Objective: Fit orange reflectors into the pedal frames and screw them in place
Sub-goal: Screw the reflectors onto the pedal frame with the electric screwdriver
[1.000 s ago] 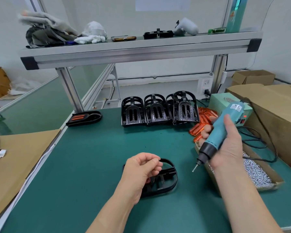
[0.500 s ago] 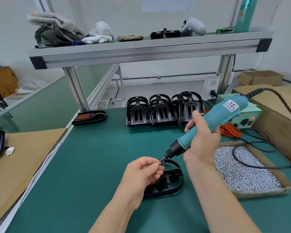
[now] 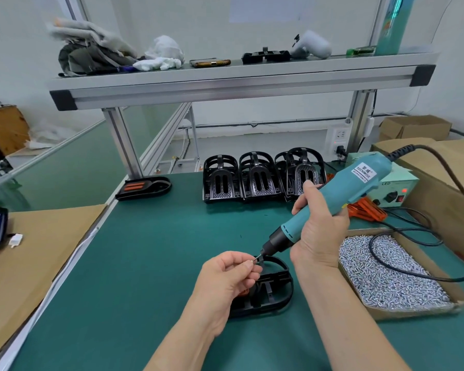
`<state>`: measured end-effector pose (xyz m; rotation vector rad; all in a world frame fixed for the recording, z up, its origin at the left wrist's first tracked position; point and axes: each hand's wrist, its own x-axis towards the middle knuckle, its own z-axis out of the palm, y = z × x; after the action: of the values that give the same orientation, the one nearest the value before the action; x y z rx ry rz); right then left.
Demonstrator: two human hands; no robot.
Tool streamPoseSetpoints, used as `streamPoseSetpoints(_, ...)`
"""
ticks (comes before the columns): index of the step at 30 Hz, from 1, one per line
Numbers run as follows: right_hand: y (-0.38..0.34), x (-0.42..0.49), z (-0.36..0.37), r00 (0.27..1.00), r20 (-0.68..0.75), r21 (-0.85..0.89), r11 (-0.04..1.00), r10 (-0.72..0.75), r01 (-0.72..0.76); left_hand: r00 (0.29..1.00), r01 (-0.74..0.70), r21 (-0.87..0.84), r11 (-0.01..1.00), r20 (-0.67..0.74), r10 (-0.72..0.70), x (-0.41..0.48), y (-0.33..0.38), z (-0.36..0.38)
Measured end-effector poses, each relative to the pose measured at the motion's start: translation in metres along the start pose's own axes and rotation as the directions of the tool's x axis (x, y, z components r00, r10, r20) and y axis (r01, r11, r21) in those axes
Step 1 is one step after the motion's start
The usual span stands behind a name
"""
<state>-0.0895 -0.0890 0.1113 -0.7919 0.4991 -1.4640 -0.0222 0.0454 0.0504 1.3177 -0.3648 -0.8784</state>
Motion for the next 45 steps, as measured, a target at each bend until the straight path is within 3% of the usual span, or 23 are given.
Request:
streamPoseSetpoints(5,0.001,0.0,0.001,0.999,-0.051,-0.008,1.0,-0.007,0.007,0.987,-0.13,0.171,0.977,-0.068,0.143,-0.006,-0.002,0.005)
streamPoseSetpoints(11,0.002,0.009,0.005,0.994,-0.097,0.015,0.999,0.042,-0.041,0.923,-0.296,0.402,0.866,-0.114,0.368,-0.01,-0.002,0.016)
streamPoseSetpoints(16,-0.002,0.009,0.005,0.995,0.096,0.019,1.0,-0.007,0.005,0.989,-0.12,0.243,0.963,-0.057,0.138,-0.008,0.004,0.015)
streamPoseSetpoints(20,-0.001,0.005,0.011,0.999,0.016,-0.009,0.999,-0.043,0.043,0.984,-0.143,0.222,0.965,-0.073,0.162,-0.007,0.004,0.013)
streamPoseSetpoints(24,0.0,0.004,0.014,0.999,-0.043,-0.012,1.0,-0.015,0.014,0.95,-0.244,0.343,0.907,-0.101,0.294,-0.007,0.0,0.013)
streamPoseSetpoints(30,0.004,-0.001,0.013,1.0,-0.02,-0.047,0.999,-0.019,0.018,0.919,-0.324,0.491,0.809,-0.04,0.392,-0.004,-0.003,0.005)
streamPoseSetpoints(35,0.009,-0.005,0.013,1.0,0.014,-0.075,0.997,-0.019,0.02,0.874,-0.384,0.649,0.657,0.026,0.485,-0.002,-0.005,-0.004)
streamPoseSetpoints(41,0.011,-0.008,0.018,0.997,0.068,-0.094,0.994,-0.044,0.05,0.861,-0.405,0.652,0.641,0.037,0.507,-0.004,0.0,-0.013)
streamPoseSetpoints(45,0.009,-0.007,0.018,0.993,0.104,-0.109,0.991,-0.061,0.072,0.851,-0.419,0.766,0.488,0.143,0.505,-0.01,-0.004,-0.037)
